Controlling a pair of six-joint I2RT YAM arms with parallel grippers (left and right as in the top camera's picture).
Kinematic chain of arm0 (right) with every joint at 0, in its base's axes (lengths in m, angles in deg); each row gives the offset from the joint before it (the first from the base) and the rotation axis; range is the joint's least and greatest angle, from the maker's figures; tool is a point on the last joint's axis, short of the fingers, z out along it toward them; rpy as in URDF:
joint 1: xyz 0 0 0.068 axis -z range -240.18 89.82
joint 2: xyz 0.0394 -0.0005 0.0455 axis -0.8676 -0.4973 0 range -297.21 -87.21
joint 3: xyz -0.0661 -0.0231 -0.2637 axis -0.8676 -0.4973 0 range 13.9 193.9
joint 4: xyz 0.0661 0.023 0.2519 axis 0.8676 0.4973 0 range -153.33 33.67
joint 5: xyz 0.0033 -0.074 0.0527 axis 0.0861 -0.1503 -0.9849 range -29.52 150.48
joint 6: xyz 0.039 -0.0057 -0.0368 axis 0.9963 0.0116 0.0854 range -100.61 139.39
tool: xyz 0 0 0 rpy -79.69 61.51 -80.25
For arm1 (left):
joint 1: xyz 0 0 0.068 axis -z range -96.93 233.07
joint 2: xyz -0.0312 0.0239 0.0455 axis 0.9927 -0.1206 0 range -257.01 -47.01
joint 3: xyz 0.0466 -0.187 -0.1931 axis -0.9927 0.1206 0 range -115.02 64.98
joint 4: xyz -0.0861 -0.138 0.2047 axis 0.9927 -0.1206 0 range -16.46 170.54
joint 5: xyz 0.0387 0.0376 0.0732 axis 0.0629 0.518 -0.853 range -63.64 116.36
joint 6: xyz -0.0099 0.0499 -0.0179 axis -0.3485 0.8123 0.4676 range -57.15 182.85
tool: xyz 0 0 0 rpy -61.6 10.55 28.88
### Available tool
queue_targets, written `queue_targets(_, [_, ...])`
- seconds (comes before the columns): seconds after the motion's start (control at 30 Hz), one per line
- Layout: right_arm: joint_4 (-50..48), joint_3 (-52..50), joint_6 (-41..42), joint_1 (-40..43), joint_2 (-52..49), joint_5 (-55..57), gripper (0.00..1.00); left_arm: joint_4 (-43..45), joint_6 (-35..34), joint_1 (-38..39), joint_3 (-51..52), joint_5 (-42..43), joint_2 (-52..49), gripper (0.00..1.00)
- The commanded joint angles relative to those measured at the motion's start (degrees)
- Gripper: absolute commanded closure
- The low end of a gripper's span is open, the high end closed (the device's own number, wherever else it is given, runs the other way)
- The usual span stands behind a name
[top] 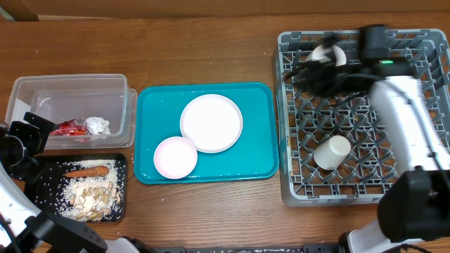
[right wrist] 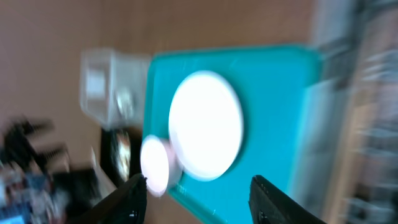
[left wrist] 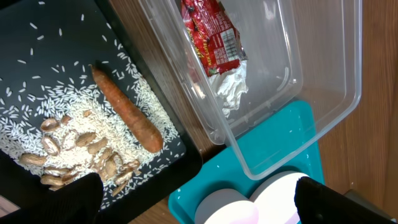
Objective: Sort waste into correct bins and load items into the dishwasher
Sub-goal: 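Move the right gripper to the pink saucer and grasp its edge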
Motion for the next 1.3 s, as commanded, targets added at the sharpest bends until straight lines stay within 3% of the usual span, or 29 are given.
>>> queue_targets(0.0, [1.2, 0.1, 2.5, -9.6, 2.2, 8.8, 0.46, 0.0, -0.4, 0.1, -1.0, -0.4, 0.9, 0.0])
queue_targets(0.27, [-1.1, 0.1, 14.7, -32.2, 1.8, 22.5, 0.46, 0.0, -0.4, 0.1, -1.0, -0.4, 0.9, 0.0])
queue_targets(0.53, [-8.9, 0.1, 15.5, -47.7, -0.9, 37.2, 0.45, 0.0, -0.4, 0.1, -1.0, -0.4, 0.9, 0.0])
queue_targets(1.0, [-25.3, 0.1, 13.3, -55.6, -15.0, 40.5, 0.48, 0.0, -0.4, 0.1, -1.0, -0.4, 0.9, 0.0])
queue_targets(1.27, [-26.8, 0.1, 13.3, -56.5, -20.0, 41.6, 0.5, 0.0, -0.4, 0.1, -1.0, -0.4, 0.9, 0.0])
